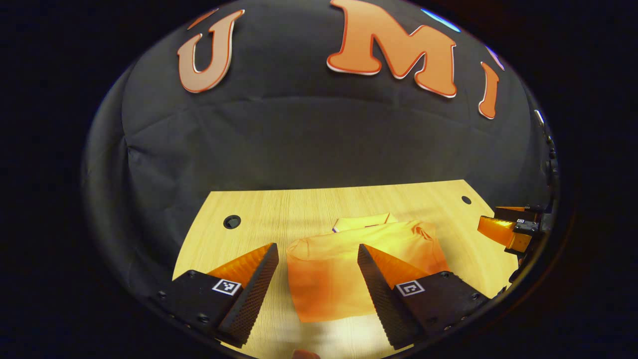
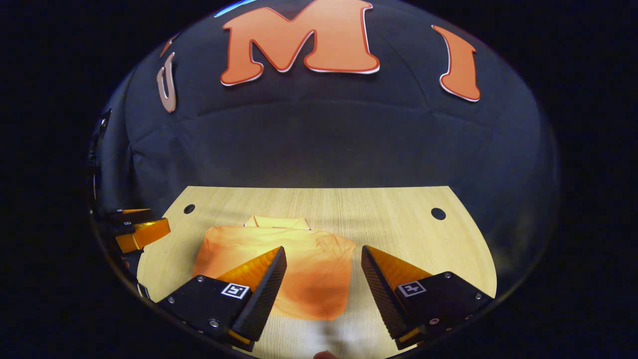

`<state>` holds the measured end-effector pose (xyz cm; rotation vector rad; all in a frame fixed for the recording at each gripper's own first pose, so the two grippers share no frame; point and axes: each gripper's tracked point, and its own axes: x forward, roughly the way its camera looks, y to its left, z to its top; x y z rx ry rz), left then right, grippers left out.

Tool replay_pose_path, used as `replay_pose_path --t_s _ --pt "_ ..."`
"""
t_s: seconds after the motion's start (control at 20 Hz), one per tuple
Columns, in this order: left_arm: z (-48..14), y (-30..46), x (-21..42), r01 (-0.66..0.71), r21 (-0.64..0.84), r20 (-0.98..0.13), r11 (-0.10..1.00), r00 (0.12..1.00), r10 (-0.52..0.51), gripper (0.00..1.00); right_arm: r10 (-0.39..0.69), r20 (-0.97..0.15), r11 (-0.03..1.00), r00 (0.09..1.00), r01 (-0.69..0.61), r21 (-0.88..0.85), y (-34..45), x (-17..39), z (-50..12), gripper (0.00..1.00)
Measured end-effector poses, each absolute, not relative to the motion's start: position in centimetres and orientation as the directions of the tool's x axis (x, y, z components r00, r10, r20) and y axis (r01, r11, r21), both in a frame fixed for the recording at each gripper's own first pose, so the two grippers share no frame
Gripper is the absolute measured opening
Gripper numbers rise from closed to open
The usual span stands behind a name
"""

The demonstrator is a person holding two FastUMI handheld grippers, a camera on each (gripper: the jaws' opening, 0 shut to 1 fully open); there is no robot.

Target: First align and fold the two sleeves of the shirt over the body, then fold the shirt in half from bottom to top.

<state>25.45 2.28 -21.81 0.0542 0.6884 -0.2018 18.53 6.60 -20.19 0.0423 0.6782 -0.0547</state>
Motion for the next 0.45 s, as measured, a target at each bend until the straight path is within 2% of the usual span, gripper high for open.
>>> replay_pose_path --t_s 0.15,0.45 --pt "-18.6 1.8 22.6 0.191 0.020 -0.547 0.981 0.824 -0.149 0.96 -0.059 -0.541 0.997 0.839 0.081 0.016 6.2 16.2 -17.2 0.93" --pt "-10.5 1.1 16.1 0.190 0.020 -0.400 0.982 0.901 -0.166 0.96 -0.036 -0.400 0.999 0.916 0.046 0.016 6.3 11.7 -10.9 0.93"
